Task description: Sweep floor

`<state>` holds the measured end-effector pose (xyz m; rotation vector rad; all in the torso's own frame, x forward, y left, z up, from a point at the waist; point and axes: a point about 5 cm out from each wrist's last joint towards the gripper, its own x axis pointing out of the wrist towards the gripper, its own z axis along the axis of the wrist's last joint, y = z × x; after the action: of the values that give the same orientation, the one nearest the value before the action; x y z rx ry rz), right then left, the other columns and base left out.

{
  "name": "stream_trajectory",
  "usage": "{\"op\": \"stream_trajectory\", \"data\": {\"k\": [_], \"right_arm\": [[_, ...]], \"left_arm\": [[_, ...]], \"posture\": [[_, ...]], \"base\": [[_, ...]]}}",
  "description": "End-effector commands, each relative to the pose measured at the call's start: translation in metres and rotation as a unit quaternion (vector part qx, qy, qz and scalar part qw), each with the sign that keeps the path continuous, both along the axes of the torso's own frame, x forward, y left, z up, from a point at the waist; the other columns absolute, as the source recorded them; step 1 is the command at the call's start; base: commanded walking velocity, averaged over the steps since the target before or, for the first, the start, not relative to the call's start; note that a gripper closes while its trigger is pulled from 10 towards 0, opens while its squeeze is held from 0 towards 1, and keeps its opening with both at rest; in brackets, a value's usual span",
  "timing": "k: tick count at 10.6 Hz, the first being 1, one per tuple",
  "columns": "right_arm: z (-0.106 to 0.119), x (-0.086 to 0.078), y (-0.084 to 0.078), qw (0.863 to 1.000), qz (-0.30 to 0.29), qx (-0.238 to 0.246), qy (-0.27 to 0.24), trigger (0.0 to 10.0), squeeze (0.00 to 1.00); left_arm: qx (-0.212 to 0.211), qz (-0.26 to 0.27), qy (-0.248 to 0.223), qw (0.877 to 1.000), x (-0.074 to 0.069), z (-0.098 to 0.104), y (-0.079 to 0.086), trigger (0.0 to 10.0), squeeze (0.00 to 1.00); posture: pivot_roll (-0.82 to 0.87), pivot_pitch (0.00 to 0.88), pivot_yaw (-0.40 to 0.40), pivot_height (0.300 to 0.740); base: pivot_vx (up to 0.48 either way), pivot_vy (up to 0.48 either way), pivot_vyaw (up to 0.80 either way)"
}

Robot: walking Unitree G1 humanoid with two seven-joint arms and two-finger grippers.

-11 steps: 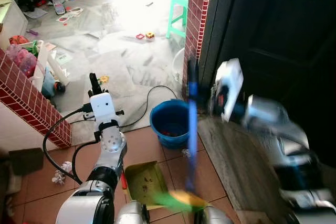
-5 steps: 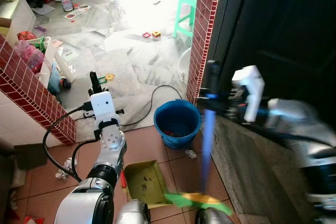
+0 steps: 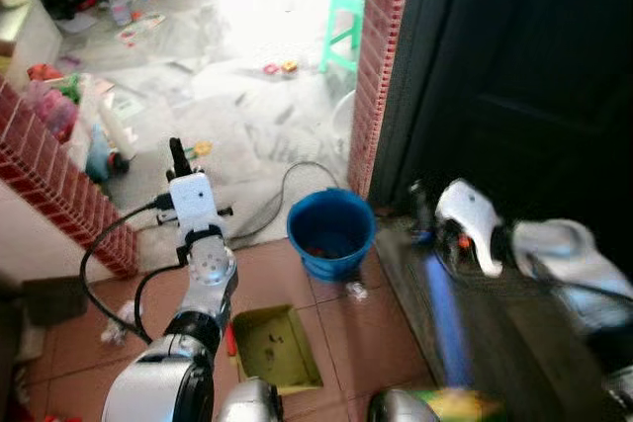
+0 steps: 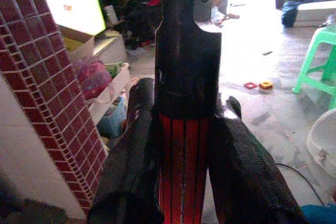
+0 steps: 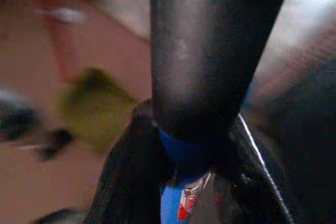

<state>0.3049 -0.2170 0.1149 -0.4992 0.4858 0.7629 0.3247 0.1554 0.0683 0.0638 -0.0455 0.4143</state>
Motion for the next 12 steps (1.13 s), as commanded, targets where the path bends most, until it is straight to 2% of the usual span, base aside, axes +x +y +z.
{"op": "stream_trajectory", "data": {"k": [1,2,3,5,6,7,8,9,12], "right_arm": [[0.015,0.015,-0.009,0.995,-0.046,-0.047,-0.070,10.0,0.00],[0.024,0.032,-0.017,0.979,-0.143,-0.045,-0.142,10.0,0.00],[0.032,0.042,-0.020,0.960,-0.195,-0.037,-0.198,10.0,0.00],[0.050,0.053,-0.010,0.923,-0.256,0.033,-0.285,10.0,0.00],[0.058,0.056,-0.003,0.894,-0.293,0.098,-0.325,10.0,0.00],[0.060,0.057,0.002,0.878,-0.311,0.145,-0.335,10.0,0.00],[0.060,0.056,0.011,0.867,-0.318,0.182,-0.339,10.0,0.00],[0.057,0.057,0.018,0.864,-0.320,0.203,-0.331,10.0,0.00],[0.051,0.058,0.026,0.869,-0.314,0.234,-0.304,10.0,0.00]], "left_arm": [[0.002,-0.004,-0.010,1.000,0.003,0.005,0.001,10.0,0.00],[0.002,-0.003,-0.011,1.000,0.003,0.005,0.001,10.0,0.00],[0.001,-0.002,-0.011,1.000,0.003,0.005,0.001,10.0,0.00],[0.001,-0.001,-0.012,1.000,0.003,0.005,0.001,10.0,0.00],[-0.005,0.001,-0.009,1.000,0.002,0.004,0.001,10.0,0.00],[-0.005,0.004,-0.010,1.000,0.002,0.004,0.002,10.0,0.00],[-0.008,0.011,-0.009,1.000,0.002,0.004,0.004,10.0,0.00],[-0.013,0.013,-0.009,1.000,0.001,0.003,0.004,10.0,0.00],[-0.020,0.005,-0.002,1.000,0.002,0.001,-0.001,10.0,0.00]], "posture": [[-0.17,0.066,0.077,0.740],[-0.16,0.067,0.072,0.740],[-0.16,0.067,0.072,0.740],[-0.16,0.070,0.073,0.740],[-0.16,0.070,0.073,0.740],[-0.15,0.072,0.074,0.740],[-0.14,0.073,0.077,0.740],[-0.14,0.073,0.078,0.740],[-0.14,0.076,0.080,0.740]], "base": [[0.000,0.000,0.00],[0.000,0.000,0.00],[0.000,0.000,0.00],[0.000,0.000,0.00],[0.000,0.000,0.00],[0.000,0.000,0.00],[0.000,0.000,0.00],[0.000,0.000,0.00],[0.000,0.000,0.00]]}}
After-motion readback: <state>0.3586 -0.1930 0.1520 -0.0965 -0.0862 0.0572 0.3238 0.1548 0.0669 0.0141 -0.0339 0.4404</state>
